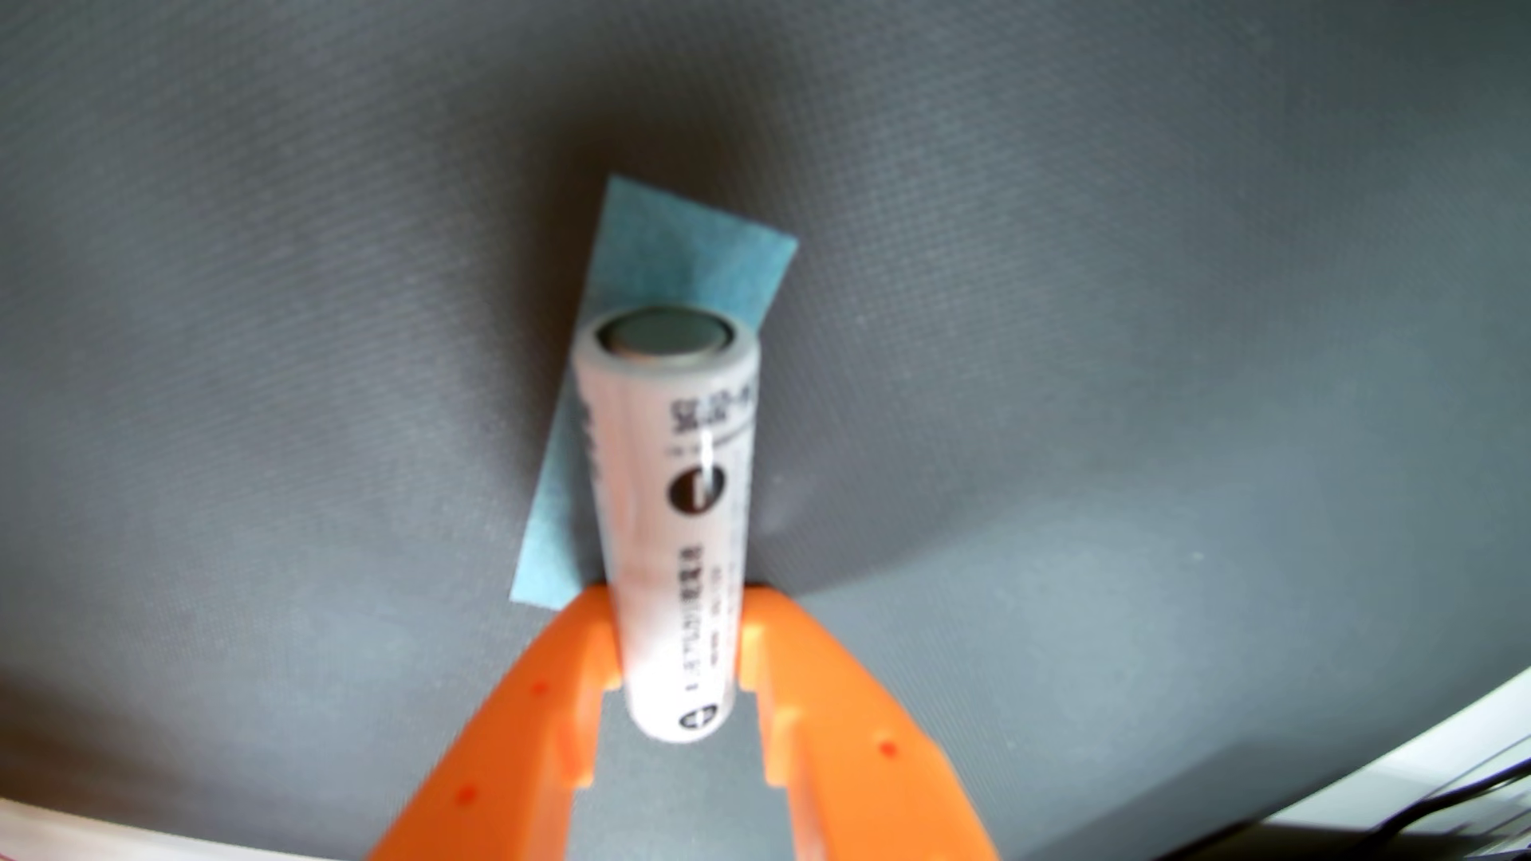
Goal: Insert Battery
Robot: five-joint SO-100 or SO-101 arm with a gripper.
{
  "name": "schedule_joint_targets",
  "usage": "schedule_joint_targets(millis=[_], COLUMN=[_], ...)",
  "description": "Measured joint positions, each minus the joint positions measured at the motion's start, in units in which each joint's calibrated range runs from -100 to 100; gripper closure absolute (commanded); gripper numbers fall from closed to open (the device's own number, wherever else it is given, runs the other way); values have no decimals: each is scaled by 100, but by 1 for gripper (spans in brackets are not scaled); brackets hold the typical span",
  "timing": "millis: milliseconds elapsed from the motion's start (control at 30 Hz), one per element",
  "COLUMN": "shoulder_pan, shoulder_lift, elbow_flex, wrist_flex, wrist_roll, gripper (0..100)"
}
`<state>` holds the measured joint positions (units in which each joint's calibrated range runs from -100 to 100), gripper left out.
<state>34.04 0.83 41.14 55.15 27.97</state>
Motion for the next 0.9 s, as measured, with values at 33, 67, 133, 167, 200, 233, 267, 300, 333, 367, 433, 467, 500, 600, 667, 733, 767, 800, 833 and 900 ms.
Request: schedule_joint_targets(millis=[33, 67, 133, 167, 200, 233, 267, 300, 333, 367, 433, 467, 500, 600, 667, 733, 767, 800, 833, 900], shoulder_pan=[0, 0, 0, 0, 0, 25, 49, 49, 33, -16, -147, -229, -336, -770, -1073, -1368, -1508, -1647, -1794, -2089], shoulder_lift=[0, 0, -17, -67, -141, -258, -424, -616, -824, -1023, -1423, -1597, -1772, -2180, -2354, -2463, -2496, -2529, -2562, -2637], elbow_flex=[0, 0, 0, 9, 45, 81, 118, 181, 253, 316, 407, 416, 416, 443, 479, 542, 542, 542, 542, 542], wrist_flex=[0, 0, 33, 50, 50, 100, 117, 142, 159, 243, 444, 494, 552, 762, 787, 795, 795, 795, 795, 795], wrist_roll=[0, 0, 0, -15, -36, -77, -117, -184, -245, -317, -501, -603, -715, -1078, -1303, -1492, -1584, -1670, -1757, -1911], gripper=[98, 98, 98, 98, 98, 98, 98, 98, 98, 98, 98, 98, 98, 98, 98, 98, 98, 98, 98, 98])
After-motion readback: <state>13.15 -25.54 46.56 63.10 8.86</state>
